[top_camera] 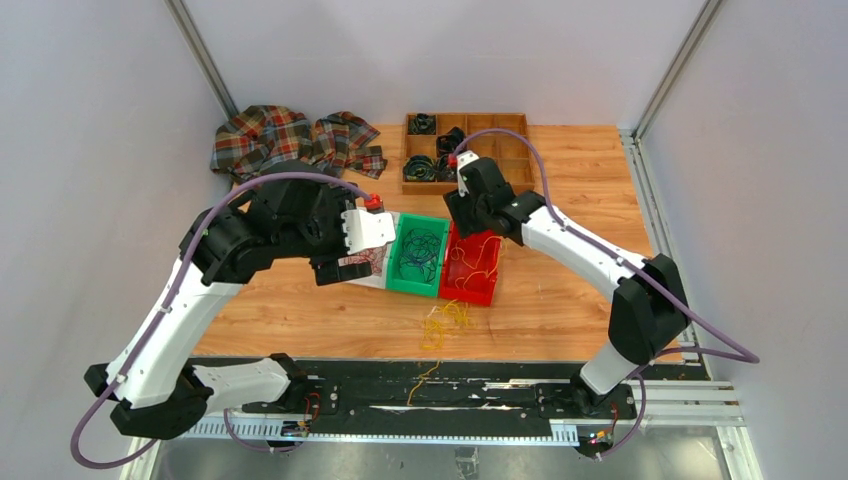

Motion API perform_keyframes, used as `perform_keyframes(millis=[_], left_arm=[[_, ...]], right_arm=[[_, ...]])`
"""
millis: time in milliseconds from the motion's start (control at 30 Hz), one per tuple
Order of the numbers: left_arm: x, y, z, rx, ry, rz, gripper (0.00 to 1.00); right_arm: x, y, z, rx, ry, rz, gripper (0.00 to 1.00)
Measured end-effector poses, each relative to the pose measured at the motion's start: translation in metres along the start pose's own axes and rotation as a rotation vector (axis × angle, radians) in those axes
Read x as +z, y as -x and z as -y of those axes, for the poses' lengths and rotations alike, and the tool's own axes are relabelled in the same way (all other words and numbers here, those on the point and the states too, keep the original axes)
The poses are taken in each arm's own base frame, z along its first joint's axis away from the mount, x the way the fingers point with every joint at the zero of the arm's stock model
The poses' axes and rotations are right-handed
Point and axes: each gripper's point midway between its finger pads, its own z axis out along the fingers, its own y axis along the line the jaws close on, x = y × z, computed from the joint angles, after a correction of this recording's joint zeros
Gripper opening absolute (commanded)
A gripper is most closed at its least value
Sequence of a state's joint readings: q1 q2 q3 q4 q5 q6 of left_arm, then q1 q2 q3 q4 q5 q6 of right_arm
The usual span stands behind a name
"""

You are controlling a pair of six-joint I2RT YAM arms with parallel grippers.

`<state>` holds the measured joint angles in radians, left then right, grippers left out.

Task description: Untangle the cables

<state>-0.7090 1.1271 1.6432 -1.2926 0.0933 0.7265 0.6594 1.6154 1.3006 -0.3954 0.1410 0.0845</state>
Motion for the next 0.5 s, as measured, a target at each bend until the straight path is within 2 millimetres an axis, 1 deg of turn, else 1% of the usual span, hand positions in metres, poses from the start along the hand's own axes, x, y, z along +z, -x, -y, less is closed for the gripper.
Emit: perform_keyframes(millis=[100, 167, 233, 300, 333, 367, 400, 500], left_arm=[[0.000, 0.000, 0.000, 0.000, -0.002, -0.002, 0.98], [0.001, 0.000, 0.000, -0.001, -0.003, -0.003, 0.98], [0.002, -0.001, 0.000, -0.009, -0.007, -0.001, 0.98], [0.003, -0.003, -0.002, -0.027, -0.012, 0.000, 0.98], [0.003, -0.005, -0.004, -0.041, -0.012, -0.001, 0.98], [0.004, -0.008, -0.006, -0.065, -0.012, -0.002, 0.98], [0.004, -0.010, -0.008, -0.080, -0.009, -0.005, 0.98], [0.009, -0.023, -0.013, -0.140, -0.011, -0.021, 0.98]], right_arm=[[-0.009, 0.002, 0.001, 0.003, 0.001, 0.009, 0.57], [-0.019, 0.002, 0.001, 0.010, 0.004, 0.029, 0.56], [-0.034, -0.004, -0.005, 0.019, 0.021, 0.052, 0.54], [-0.049, -0.012, -0.018, 0.028, 0.058, 0.072, 0.52], [-0.055, -0.019, -0.028, 0.032, 0.081, 0.078, 0.51], [-0.060, -0.030, -0.041, 0.034, 0.117, 0.074, 0.51], [-0.062, -0.039, -0.049, 0.030, 0.137, 0.063, 0.50], [-0.064, -0.085, -0.084, 0.010, 0.219, -0.019, 0.51]])
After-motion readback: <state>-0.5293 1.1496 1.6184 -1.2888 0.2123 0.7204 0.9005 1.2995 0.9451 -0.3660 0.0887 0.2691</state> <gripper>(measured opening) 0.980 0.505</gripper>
